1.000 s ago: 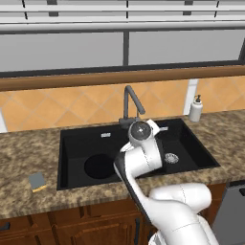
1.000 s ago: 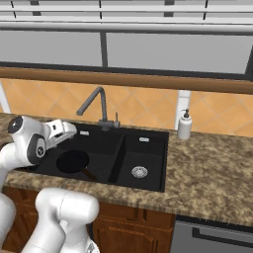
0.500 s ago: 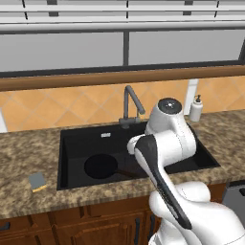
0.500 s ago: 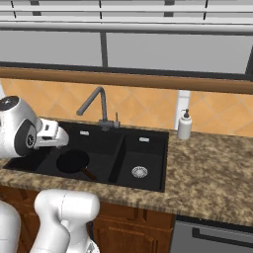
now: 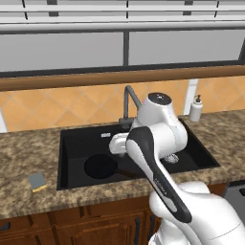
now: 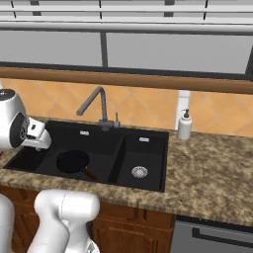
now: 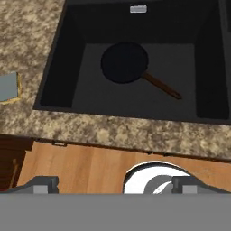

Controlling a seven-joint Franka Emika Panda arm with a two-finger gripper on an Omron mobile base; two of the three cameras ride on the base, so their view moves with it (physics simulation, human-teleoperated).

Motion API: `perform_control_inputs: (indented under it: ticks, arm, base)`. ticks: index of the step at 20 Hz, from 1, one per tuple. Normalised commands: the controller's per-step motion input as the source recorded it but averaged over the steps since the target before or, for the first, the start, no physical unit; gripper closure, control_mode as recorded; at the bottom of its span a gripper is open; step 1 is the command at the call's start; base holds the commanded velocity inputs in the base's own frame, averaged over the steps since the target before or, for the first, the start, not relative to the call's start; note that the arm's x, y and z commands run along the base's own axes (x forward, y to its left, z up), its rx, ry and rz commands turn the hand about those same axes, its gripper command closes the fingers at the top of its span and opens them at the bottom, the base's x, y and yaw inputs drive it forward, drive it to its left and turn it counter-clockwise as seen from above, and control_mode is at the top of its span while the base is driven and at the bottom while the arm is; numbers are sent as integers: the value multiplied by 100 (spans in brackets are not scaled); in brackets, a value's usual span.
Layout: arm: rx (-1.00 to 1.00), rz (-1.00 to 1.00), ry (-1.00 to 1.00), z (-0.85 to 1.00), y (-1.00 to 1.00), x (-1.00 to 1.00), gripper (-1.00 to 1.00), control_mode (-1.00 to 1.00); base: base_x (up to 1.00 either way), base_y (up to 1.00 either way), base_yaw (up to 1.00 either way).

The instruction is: Pick the pan and sponge and place them into the sink. Then turn on the water.

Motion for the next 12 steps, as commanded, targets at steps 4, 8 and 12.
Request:
perform_control_inputs:
  ticks: [4, 8, 12]
  arm:
    - [0, 0, 11, -1, 88, 0, -100, -100]
    - [0, 2, 12, 0, 80, 0, -100, -100]
    - [0, 5, 14, 0, 64, 0, -100, -100]
  base:
    - [0, 0, 0]
    - [0, 0, 0]
    - [0, 0, 0]
